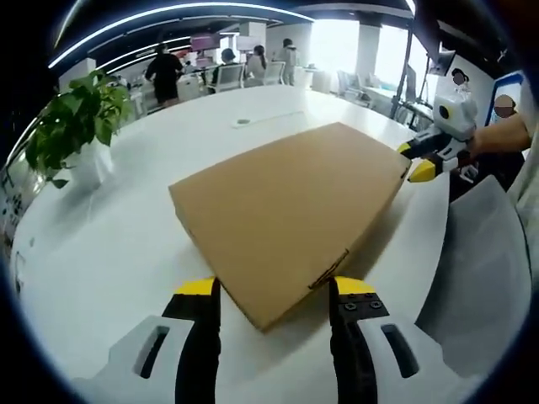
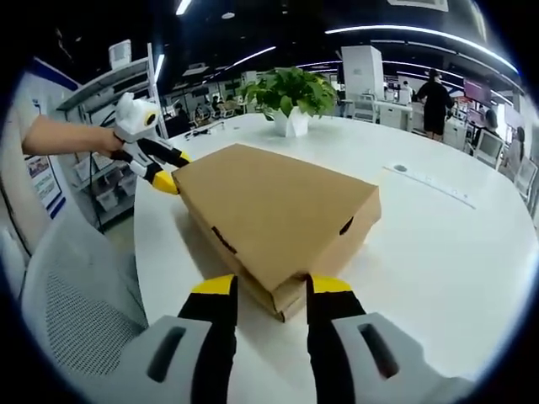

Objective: Operate the shoe box by opening the lid, removing the specified soft item, and placing it in the target area until the item is outside and the box remains undamaged.

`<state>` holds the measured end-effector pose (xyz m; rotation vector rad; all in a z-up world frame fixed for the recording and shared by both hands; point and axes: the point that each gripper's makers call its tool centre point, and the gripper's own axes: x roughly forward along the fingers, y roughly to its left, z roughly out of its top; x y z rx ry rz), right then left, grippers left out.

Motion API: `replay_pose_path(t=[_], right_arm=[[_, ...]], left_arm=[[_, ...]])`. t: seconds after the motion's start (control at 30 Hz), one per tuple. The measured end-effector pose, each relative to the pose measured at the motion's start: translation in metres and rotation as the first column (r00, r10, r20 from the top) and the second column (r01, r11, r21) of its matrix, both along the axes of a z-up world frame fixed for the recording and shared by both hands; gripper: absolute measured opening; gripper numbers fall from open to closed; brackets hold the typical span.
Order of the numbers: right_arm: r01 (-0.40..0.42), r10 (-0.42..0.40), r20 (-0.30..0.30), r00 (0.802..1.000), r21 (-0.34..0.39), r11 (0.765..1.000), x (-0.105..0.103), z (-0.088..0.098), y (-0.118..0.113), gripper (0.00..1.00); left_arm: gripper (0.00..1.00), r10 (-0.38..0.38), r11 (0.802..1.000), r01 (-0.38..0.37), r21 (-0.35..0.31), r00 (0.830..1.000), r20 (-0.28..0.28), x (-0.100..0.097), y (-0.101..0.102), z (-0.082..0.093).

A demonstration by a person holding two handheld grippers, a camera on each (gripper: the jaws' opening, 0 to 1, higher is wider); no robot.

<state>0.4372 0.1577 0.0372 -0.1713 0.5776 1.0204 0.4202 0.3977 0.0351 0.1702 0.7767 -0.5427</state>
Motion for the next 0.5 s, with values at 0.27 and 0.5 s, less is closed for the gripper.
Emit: replay_pose_path(t=[0.27,0.5], right_arm=[[0.015,-0.015,-0.010,1.000,0.017,1.000,-0.012,0.000,0.004,0.28],[0.030,-0.030,-0.005,1.000,0.018,0.999,-0.011,0.000,0.005,0.28]], left_arm=[[0.51,-0.005,1.000,0.005,0.003,1.000,-0.005,-0.013,0.002,0.001],[0.51,-0.004,1.000,0.004,0.005,1.000,-0.004,-0.016,-0.001,0.003]])
